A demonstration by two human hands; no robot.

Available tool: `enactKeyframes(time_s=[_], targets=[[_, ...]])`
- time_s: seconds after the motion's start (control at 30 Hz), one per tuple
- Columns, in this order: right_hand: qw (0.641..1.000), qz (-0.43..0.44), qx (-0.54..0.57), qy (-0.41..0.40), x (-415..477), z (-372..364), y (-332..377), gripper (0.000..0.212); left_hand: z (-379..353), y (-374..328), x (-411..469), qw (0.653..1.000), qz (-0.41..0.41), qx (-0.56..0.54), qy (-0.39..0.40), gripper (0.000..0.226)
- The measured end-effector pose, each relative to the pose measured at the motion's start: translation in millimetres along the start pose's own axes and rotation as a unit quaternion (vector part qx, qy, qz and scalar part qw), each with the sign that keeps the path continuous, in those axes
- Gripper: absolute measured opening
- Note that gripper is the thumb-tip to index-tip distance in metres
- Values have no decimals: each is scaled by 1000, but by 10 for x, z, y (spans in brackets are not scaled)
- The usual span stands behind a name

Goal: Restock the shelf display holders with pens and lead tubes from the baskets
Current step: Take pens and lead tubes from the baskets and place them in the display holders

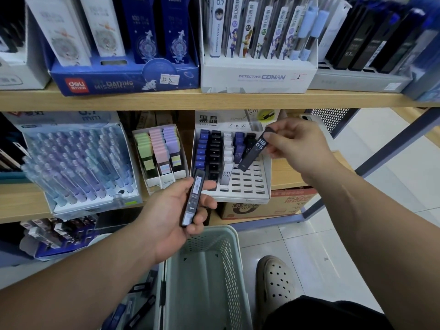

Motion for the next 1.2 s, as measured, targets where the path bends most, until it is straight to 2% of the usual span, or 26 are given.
enactKeyframes(time_s=[0.17, 0.4, 0.63, 1.2], targets=[[985, 58, -151, -57, 106, 67, -197, 12, 11, 4, 15, 1000, 2, -16, 10, 41], [947, 112, -299, -33, 171, -155, -268, 18, 34, -21, 22, 1000, -15, -4, -10, 39], [937, 118, -329, -13, 186, -195, -222, 19, 75, -58, 19, 1000, -25, -1, -7, 40], [925, 162, -342, -32, 111, -198, -159, 24, 79, -24, 51, 1000, -28, -2, -4, 37]])
Point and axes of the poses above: each hand's wrist, its own x-axis towards the middle knuckle, its own z-axis out of the back of the hand, y = z × x, the point moved 4 cm from there along x, towards the middle knuckle, and after that the axes turned 1 degree about -y, right-handed, at the moved point
